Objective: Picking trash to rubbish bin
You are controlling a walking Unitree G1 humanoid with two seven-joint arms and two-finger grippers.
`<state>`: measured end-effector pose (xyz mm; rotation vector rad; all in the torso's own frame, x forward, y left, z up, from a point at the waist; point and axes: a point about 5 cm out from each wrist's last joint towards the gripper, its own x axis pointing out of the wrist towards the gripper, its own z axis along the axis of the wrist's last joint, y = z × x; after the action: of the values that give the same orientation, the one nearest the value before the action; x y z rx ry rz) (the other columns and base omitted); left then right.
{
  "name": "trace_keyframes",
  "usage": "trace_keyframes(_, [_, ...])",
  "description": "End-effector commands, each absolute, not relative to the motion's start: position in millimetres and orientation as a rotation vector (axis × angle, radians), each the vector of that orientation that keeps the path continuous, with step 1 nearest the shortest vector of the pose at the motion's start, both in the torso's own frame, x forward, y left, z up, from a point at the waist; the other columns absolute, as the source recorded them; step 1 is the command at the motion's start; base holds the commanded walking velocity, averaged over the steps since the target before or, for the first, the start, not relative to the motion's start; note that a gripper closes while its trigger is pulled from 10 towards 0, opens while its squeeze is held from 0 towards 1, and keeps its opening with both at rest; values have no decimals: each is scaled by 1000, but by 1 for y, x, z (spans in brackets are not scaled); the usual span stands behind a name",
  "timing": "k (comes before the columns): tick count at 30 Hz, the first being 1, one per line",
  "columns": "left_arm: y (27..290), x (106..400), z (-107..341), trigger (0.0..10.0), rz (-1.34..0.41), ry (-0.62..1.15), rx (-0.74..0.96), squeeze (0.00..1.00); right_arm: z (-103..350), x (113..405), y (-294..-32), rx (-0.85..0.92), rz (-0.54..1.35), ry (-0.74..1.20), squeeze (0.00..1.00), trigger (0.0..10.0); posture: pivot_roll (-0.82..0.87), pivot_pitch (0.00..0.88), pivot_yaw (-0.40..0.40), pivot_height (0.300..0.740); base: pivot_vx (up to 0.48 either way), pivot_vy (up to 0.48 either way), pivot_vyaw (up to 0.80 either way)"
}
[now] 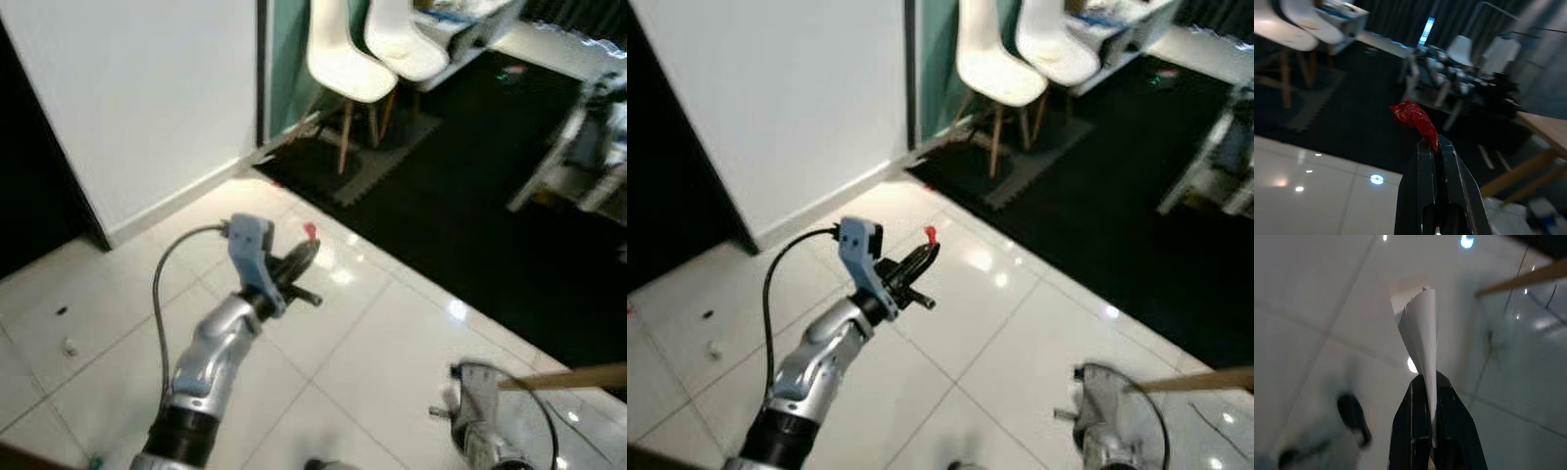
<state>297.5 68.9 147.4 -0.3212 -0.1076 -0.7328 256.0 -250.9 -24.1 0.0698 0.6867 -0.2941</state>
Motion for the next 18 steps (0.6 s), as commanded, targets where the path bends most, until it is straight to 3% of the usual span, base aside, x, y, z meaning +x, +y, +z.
trace_keyframes(1, [67, 298, 142, 10000, -739, -90, -314, 0, -20, 260, -253, 125, -300, 649, 0, 10000, 98, 112, -38, 740, 0, 0, -775])
trace_keyframes(5, [67, 299, 143, 10000, -739, -96, -311, 0, -3, 278, -253, 189, -287, 553, 0, 10000, 98, 110, -36, 740, 0, 0, -775])
trace_keyframes(9, [74, 301, 148, 10000, -728, -122, -298, 0, 48, 319, -260, 304, -250, 302, 0, 10000, 94, 116, -31, 740, 0, 0, -775])
trace_keyframes(18, [87, 309, 160, 10000, -689, -175, -270, 0, 135, 361, -270, 440, -145, -61, 0, 10000, 92, 116, -33, 740, 0, 0, -779])
